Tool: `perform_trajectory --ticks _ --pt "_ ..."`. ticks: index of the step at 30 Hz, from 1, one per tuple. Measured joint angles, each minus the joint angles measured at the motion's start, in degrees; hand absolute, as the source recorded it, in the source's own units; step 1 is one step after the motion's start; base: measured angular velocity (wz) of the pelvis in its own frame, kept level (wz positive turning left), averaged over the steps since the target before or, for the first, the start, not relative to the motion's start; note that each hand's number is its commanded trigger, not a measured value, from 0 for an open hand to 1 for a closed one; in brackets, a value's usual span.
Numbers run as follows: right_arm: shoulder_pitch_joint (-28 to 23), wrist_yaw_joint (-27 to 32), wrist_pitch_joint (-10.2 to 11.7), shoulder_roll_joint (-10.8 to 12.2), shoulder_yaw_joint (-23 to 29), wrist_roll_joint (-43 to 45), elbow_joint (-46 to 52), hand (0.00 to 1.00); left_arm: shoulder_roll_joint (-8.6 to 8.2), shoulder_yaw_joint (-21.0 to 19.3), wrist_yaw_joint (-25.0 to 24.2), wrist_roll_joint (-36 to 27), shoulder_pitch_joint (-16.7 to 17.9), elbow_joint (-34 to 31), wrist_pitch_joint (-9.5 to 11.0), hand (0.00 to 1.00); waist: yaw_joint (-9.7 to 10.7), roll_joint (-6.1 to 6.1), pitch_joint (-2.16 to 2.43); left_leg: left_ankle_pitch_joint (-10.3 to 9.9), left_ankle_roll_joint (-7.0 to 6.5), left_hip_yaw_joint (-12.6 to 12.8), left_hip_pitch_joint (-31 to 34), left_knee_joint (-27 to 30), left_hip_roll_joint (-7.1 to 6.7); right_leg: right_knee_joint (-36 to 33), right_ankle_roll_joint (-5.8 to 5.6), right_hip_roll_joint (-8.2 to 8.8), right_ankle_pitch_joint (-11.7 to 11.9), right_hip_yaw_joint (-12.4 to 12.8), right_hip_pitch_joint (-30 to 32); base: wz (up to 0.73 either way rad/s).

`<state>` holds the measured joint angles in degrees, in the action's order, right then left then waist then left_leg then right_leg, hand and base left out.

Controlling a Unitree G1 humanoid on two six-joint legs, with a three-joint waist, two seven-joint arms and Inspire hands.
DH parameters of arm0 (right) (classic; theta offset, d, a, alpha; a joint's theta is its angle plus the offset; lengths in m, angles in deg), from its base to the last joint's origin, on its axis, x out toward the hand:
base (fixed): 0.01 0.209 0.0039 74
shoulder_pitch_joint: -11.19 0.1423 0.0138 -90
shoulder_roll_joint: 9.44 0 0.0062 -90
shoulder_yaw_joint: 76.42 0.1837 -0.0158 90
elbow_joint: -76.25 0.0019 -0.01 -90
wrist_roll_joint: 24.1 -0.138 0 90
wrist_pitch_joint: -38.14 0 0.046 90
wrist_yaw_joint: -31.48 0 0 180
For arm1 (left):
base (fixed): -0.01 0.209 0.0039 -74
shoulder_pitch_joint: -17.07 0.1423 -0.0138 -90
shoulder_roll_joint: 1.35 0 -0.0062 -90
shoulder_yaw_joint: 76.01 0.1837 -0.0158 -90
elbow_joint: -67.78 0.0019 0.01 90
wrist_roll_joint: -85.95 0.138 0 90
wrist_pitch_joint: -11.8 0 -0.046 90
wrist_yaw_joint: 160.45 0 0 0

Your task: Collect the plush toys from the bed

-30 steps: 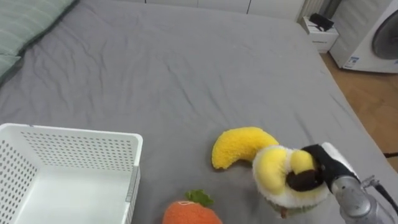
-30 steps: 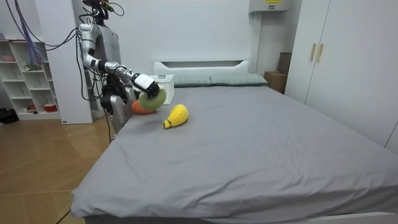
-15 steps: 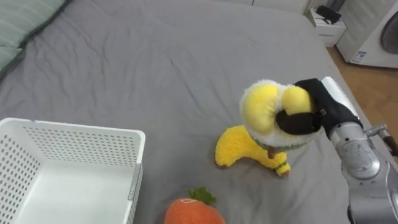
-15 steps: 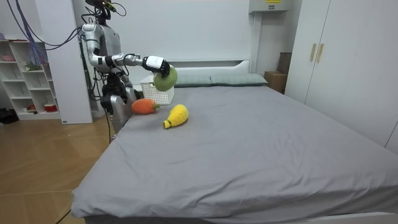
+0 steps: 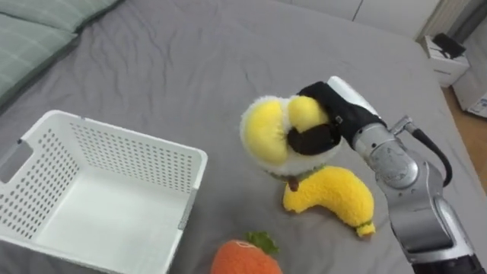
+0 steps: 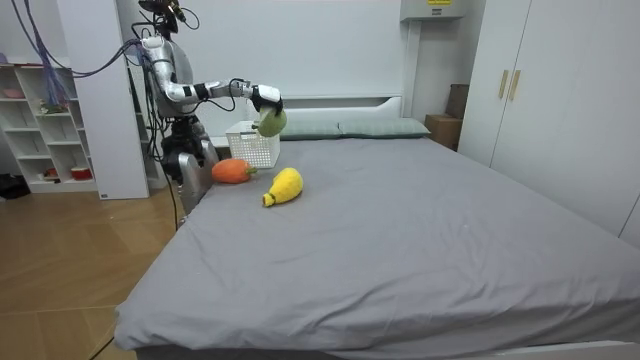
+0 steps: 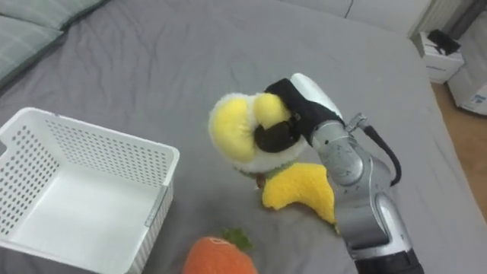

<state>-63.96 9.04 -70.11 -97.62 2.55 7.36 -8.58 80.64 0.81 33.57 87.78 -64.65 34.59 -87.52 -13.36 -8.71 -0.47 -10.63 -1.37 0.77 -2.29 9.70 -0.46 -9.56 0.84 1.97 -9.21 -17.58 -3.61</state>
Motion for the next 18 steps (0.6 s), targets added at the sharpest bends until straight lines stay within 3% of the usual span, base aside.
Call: perform_trajectory --ticks 3,10,15,18 --pt "2.5 -0.6 -0.4 0.7 -2.9 0.1 -0.8 0.94 -0.02 0.1 0.0 0.0 -0.4 -0.1 -0.1 0.00 -1.6 -0.19 -0.01 0.0 -0.02 -0.9 0.4 0.1 0.03 0.0 -0.03 0.09 0.0 -0.7 0.0 0.12" --pt "4.6 -2.6 -1.3 1.0 -9.6 0.8 -4.4 0.85 -0.21 0.1 0.0 0.2 -1.1 -1.7 -0.4 0.00 -8.0 -0.06 -0.26 0.1 -0.11 -2.4 1.0 0.0 -0.35 0.0 -0.15 0.86 0.0 -2.4 -0.3 0.11" --pt "7.5 -2.7 -3.2 0.9 -12.9 3.4 -6.0 0.60 0.53 0.2 0.1 0.0 -1.2 -1.8 -1.7 0.00 -9.6 -0.78 -0.45 0.6 -0.10 -4.4 2.1 0.4 -1.25 0.6 -0.23 0.91 -0.1 -4.6 -0.5 0.21" --pt "9.5 -2.7 -4.0 0.9 -14.9 5.3 -6.9 0.58 0.50 0.2 0.3 0.0 -1.9 -1.8 -2.0 0.00 -10.5 -1.11 -0.46 0.6 -0.07 -5.5 2.9 1.2 -1.29 0.8 -0.23 1.01 -0.1 -5.8 -0.5 0.20"
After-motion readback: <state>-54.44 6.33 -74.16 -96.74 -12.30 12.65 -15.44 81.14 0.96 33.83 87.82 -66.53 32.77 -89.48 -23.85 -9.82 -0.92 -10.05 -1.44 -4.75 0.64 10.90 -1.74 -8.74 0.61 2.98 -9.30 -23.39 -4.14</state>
